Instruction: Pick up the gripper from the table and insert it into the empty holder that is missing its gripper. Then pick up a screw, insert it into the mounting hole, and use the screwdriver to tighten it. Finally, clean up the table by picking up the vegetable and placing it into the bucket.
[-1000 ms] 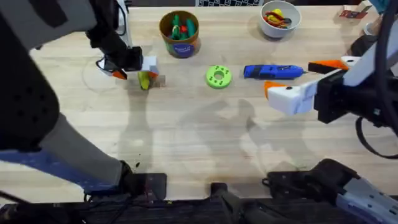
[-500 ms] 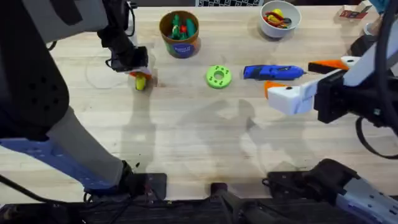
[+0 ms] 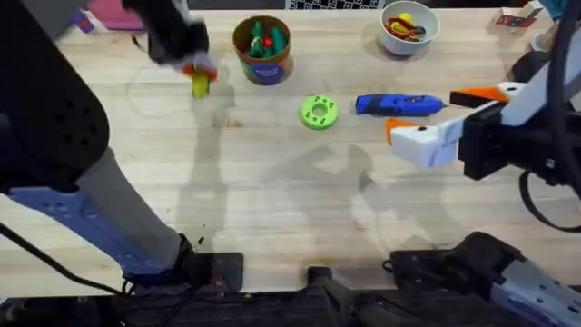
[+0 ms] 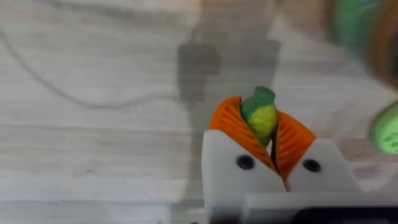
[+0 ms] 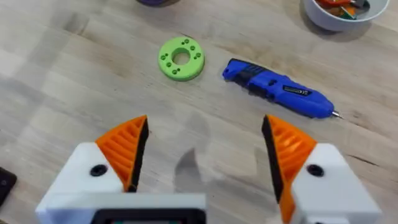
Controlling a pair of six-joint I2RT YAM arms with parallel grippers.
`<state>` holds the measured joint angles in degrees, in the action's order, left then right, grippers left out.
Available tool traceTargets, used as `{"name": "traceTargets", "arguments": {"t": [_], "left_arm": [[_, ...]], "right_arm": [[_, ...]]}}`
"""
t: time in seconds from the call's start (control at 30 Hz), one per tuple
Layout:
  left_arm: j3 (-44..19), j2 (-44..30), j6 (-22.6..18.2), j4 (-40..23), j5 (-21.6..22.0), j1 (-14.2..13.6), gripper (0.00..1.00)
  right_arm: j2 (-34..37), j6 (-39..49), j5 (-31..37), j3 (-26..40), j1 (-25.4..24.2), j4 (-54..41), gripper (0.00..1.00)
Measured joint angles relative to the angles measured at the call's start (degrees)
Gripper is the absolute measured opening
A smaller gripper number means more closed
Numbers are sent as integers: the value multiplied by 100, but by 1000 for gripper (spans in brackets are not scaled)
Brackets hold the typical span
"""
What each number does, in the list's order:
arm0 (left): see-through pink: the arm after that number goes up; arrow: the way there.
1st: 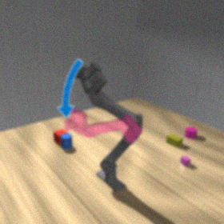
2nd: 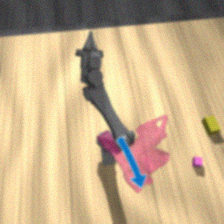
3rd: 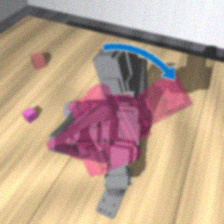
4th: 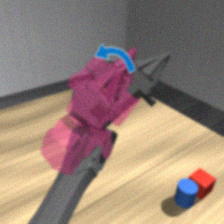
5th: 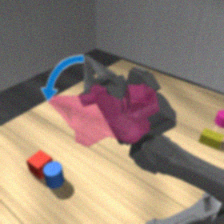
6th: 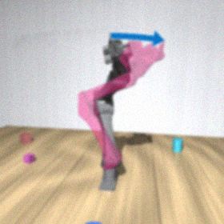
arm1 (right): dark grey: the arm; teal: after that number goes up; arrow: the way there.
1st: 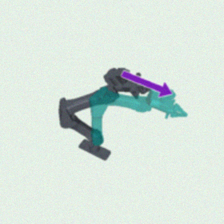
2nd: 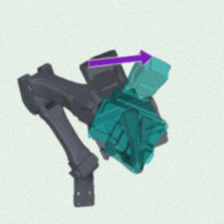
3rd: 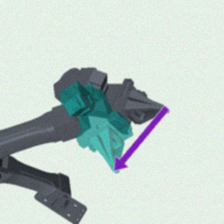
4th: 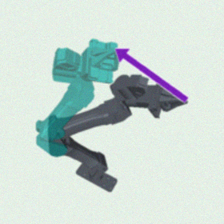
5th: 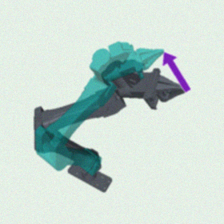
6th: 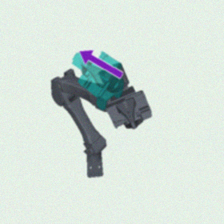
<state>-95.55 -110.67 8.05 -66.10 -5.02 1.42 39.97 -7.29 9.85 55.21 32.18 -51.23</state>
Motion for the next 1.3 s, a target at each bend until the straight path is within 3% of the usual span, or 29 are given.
{"name": "traceTargets", "arguments": {"t": [0.23,0.57,1.03,1.07,1.23,1.27,1.3], "left_arm": [[-1378,33,22,24,-185,-342,28],[-1497,-79,43,875,-222,-1104,28],[-1497,-912,59,1219,-74,-1087,30],[-1497,-905,52,1217,-70,-1087,62],[-1497,-904,61,1205,-70,-1087,846],[-1497,-903,87,1195,-70,-1087,954],[-1497,-904,84,1184,-69,-1085,977]], "right_arm": [[0,-1,2,2,0,1,994],[0,0,2,2,0,1,993],[0,0,2,-1,0,-6,994],[0,0,2,2,0,-4,994],[0,-1,2,0,0,-6,994],[0,0,2,-1,0,-6,994],[0,-2,2,0,0,-6,994]]}}
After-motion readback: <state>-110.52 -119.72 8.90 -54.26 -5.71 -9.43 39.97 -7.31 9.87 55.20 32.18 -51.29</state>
